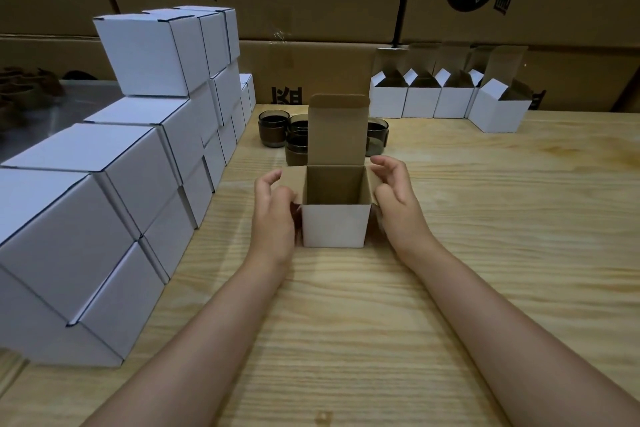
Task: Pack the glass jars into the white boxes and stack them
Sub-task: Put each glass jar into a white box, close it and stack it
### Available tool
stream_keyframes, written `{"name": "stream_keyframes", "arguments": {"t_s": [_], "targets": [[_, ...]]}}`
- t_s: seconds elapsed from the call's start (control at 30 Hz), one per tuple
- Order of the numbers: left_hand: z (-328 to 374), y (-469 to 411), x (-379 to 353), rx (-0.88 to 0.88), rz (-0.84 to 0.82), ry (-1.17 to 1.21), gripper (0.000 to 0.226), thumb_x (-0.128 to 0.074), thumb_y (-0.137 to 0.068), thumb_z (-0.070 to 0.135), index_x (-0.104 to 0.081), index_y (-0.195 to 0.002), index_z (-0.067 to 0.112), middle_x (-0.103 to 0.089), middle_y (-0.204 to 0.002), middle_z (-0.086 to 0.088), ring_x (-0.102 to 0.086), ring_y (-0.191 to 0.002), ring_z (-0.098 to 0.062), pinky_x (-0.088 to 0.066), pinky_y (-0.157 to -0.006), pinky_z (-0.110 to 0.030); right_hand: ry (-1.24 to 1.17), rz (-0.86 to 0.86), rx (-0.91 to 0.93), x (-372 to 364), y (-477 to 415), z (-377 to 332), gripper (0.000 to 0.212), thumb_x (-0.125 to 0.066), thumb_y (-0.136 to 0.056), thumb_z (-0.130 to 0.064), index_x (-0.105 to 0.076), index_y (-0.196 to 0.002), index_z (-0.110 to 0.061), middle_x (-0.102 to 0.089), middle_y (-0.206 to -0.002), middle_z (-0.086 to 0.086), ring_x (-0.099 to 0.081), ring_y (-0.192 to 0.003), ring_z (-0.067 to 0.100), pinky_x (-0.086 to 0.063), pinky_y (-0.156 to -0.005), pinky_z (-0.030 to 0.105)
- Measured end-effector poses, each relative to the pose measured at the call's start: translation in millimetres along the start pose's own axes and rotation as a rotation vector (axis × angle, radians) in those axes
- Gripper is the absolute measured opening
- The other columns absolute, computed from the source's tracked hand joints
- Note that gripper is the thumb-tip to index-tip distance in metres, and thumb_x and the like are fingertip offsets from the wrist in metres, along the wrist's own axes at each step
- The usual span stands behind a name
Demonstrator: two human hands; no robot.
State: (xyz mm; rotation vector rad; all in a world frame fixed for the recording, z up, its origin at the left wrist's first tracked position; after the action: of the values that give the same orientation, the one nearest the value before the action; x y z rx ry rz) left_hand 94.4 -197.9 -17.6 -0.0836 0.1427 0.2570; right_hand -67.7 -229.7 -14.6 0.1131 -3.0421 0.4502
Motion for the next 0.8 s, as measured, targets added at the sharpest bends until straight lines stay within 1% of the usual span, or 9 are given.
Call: {"name": "stream_keyframes", "arguments": {"t_s": [0.1, 0.17, 0.2, 0.3, 0.37, 0.43, 0.53, 0.63, 0.8], "targets": [[1.7, -0.6, 3.3, -0.004, -0.015, 0.119, 0.036, -0.043, -0.074, 0.023, -0.054, -0.103, 0.042, -0.059, -0.092, -0.005, -0.062, -0.066, -0.009, -0.049, -0.051, -0.023, 0.013, 0.013, 0.092, 2.0, 0.4, -4.1, 0.045, -0.041, -0.091, -0.011, -0.038, -0.124, -0.041, -0.052, -0.125, 0.001, -0.048, -0.119, 0.015, -0.044, -0.09, 0.026], [2.0, -1.2, 4.6, -0.03, -0.044, 0.168, 0.045, -0.043, -0.068, 0.02, -0.058, -0.101, 0.047, -0.061, -0.094, -0.004, -0.059, -0.075, -0.017, -0.05, -0.058, -0.028, 0.049, -0.012, 0.129, 1.8, 0.8, -6.4, 0.056, -0.039, -0.095, -0.003, -0.038, -0.125, -0.051, -0.052, -0.128, 0.0, -0.045, -0.125, 0.014, -0.04, -0.097, 0.029], [2.5, -2.2, 4.5, -0.037, -0.058, 0.192, 0.048, -0.043, -0.066, 0.019, -0.06, -0.101, 0.048, -0.063, -0.096, -0.004, -0.057, -0.081, -0.021, -0.05, -0.062, -0.031, 0.055, -0.034, 0.129, 1.1, 0.7, -7.3, 0.057, -0.036, -0.093, -0.005, -0.039, -0.127, -0.051, -0.052, -0.132, 0.001, -0.044, -0.127, 0.013, -0.04, -0.098, 0.029], [4.8, -2.3, 2.4, -0.048, -0.123, 0.239, 0.048, -0.041, -0.064, 0.017, -0.066, -0.099, 0.038, -0.063, -0.115, -0.009, -0.057, -0.092, -0.025, -0.051, -0.068, -0.035, 0.067, -0.095, 0.095, -0.2, 0.6, -7.1, 0.058, -0.03, -0.081, -0.015, -0.047, -0.126, -0.046, -0.051, -0.137, -0.008, -0.044, -0.127, 0.002, -0.038, -0.105, 0.023], [4.3, -1.4, 2.0, -0.043, -0.147, 0.256, 0.046, -0.04, -0.064, 0.017, -0.067, -0.099, 0.03, -0.067, -0.106, -0.004, -0.061, -0.09, -0.023, -0.054, -0.064, -0.033, 0.065, -0.106, 0.074, 0.1, 0.4, -6.6, 0.055, -0.029, -0.079, -0.017, -0.052, -0.124, -0.04, -0.052, -0.129, -0.016, -0.044, -0.121, -0.009, -0.037, -0.102, 0.014], [3.3, -0.9, 2.6, -0.029, -0.154, 0.27, 0.047, -0.04, -0.063, 0.017, -0.066, -0.101, 0.027, -0.069, -0.096, -0.001, -0.061, -0.086, -0.023, -0.053, -0.064, -0.034, 0.079, -0.114, 0.066, 0.0, 0.3, -6.8, 0.054, -0.03, -0.079, -0.018, -0.054, -0.125, -0.035, -0.053, -0.128, -0.013, -0.045, -0.121, -0.007, -0.038, -0.1, 0.01], [4.6, -0.1, 2.9, -0.005, -0.159, 0.286, 0.05, -0.04, -0.06, 0.016, -0.064, -0.104, 0.024, -0.065, -0.097, -0.007, -0.057, -0.087, -0.025, -0.05, -0.066, -0.034, 0.103, -0.107, 0.067, -0.2, 0.8, -8.0, 0.054, -0.03, -0.079, -0.018, -0.057, -0.124, -0.028, -0.055, -0.13, -0.008, -0.045, -0.127, 0.004, -0.037, -0.107, 0.021], [6.5, 1.7, 2.5, -0.01, -0.17, 0.29, 0.052, -0.04, -0.059, 0.015, -0.062, -0.105, 0.023, -0.063, -0.099, -0.009, -0.054, -0.088, -0.027, -0.049, -0.067, -0.035, 0.119, -0.122, 0.077, 0.1, 2.3, -8.5, 0.053, -0.029, -0.079, -0.018, -0.058, -0.123, -0.025, -0.056, -0.128, -0.008, -0.046, -0.127, 0.007, -0.038, -0.108, 0.032], [7.1, 3.4, 3.0, -0.011, -0.176, 0.283, 0.054, -0.041, -0.06, 0.016, -0.063, -0.107, 0.029, -0.064, -0.107, -0.01, -0.055, -0.096, -0.034, -0.051, -0.074, -0.044, 0.108, -0.16, 0.061, -0.4, 2.8, -9.5, 0.055, -0.029, -0.078, -0.018, -0.055, -0.126, -0.028, -0.053, -0.126, -0.017, -0.043, -0.128, 0.002, -0.036, -0.108, 0.023]]}}
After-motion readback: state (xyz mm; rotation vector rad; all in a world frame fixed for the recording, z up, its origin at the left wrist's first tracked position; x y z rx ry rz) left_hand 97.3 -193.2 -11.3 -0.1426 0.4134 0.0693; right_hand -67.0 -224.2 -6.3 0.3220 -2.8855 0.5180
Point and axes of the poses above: each hand's wrist, its own y-axis away from the middle knuckle, its own x-axis out of the back of the hand, z = x × y, the point moved 2 cm from there along -y, towards the middle knuckle
